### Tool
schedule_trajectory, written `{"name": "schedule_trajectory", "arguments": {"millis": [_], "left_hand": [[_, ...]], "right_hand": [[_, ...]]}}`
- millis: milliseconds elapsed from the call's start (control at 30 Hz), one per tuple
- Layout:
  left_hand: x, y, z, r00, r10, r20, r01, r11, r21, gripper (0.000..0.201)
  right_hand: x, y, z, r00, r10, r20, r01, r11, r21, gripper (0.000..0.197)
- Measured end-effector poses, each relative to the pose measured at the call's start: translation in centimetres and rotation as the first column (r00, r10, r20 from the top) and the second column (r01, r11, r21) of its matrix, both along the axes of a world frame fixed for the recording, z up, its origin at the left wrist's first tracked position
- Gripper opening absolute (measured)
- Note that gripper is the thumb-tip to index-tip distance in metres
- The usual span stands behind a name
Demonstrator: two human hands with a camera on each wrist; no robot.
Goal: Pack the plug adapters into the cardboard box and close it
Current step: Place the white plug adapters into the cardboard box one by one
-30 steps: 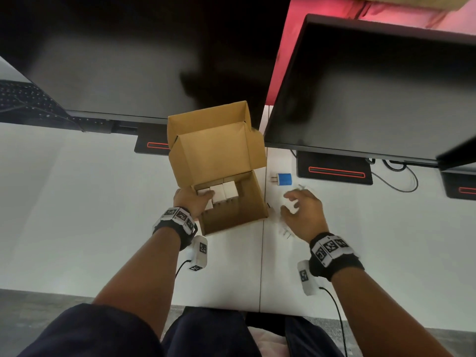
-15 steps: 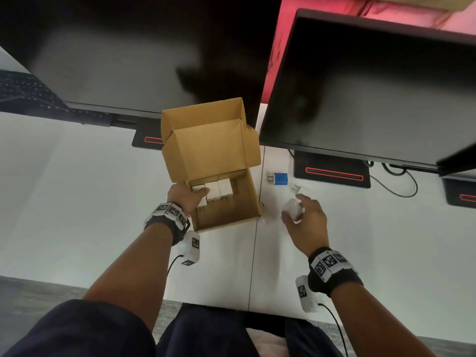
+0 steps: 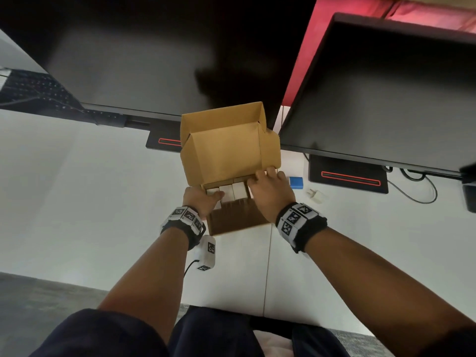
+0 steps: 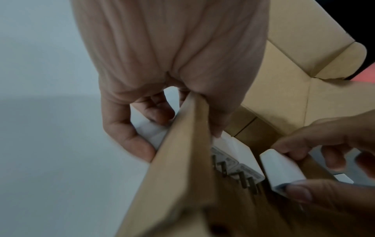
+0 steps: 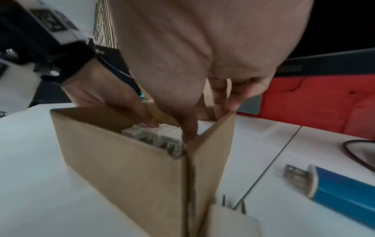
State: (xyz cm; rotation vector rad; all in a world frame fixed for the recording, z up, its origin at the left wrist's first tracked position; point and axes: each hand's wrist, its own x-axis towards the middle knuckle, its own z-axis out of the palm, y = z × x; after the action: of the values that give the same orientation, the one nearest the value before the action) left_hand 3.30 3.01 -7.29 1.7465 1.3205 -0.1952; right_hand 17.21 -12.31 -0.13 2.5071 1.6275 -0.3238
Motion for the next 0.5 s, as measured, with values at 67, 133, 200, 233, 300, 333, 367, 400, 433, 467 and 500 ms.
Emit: {"name": "schedule_trajectory", "arguments": {"millis": [67, 133, 200, 233, 300, 333, 367, 400, 433, 467, 500], "left_hand": [[-0.1, 0.1, -0.3, 1.0, -0.026, -0.016, 0.026, 1.0, 0.008, 0.069], [-0.1, 0.3, -0.6, 0.999, -0.037, -0.025, 0.037, 0.999, -0.001, 0.075], [-0.2, 0.4, -1.0, 0.999, -0.035, -0.023, 0.035, 0.999, -0.013, 0.079], [-0.2, 0.4, -1.0, 0.999, -0.03, -0.023, 0.03, 0.999, -0.016, 0.081], [-0.1, 0.4, -1.0, 0.999, -0.03, -0.018, 0.029, 0.999, -0.019, 0.083], [-0.2, 0.4, -1.1, 0.999, -0.036, -0.015, 0.036, 0.999, -0.021, 0.082], [-0.2, 0.4, -1.1, 0.999, -0.04, -0.016, 0.04, 0.999, -0.026, 0.081], [-0.2, 0.4, -1.1, 0.999, -0.04, -0.014, 0.04, 0.999, -0.028, 0.078], [-0.2, 0.5, -1.3, 0.999, -0.038, -0.013, 0.038, 0.999, -0.028, 0.076], [-0.2, 0.6, -1.4, 0.999, -0.037, -0.005, 0.036, 0.999, -0.026, 0.077], [-0.2, 0.6, -1.4, 1.0, -0.031, 0.003, 0.031, 0.999, -0.031, 0.081]], "right_hand": [[-0.5, 0.6, -0.4, 0.998, -0.018, 0.061, 0.021, 0.998, -0.06, 0.019], [-0.9, 1.0, -0.7, 0.996, -0.036, 0.083, 0.043, 0.996, -0.08, 0.017], [-1.3, 1.3, -0.8, 0.995, -0.053, 0.089, 0.061, 0.995, -0.085, 0.015], [-1.4, 1.3, -0.9, 0.994, -0.058, 0.097, 0.067, 0.994, -0.09, 0.015], [-1.5, 1.2, -1.2, 0.993, -0.07, 0.093, 0.08, 0.99, -0.112, 0.018], [-1.6, 1.2, -1.4, 0.993, -0.076, 0.085, 0.086, 0.989, -0.122, 0.022], [-1.6, 1.1, -1.6, 0.994, -0.08, 0.079, 0.09, 0.988, -0.123, 0.025], [-1.6, 1.1, -1.8, 0.994, -0.083, 0.074, 0.091, 0.989, -0.113, 0.027], [-1.6, 1.0, -1.9, 0.994, -0.088, 0.068, 0.094, 0.991, -0.097, 0.027], [-1.6, 0.8, -1.9, 0.993, -0.095, 0.063, 0.1, 0.992, -0.082, 0.025], [-1.6, 0.6, -1.9, 0.993, -0.102, 0.06, 0.106, 0.992, -0.064, 0.023]]}}
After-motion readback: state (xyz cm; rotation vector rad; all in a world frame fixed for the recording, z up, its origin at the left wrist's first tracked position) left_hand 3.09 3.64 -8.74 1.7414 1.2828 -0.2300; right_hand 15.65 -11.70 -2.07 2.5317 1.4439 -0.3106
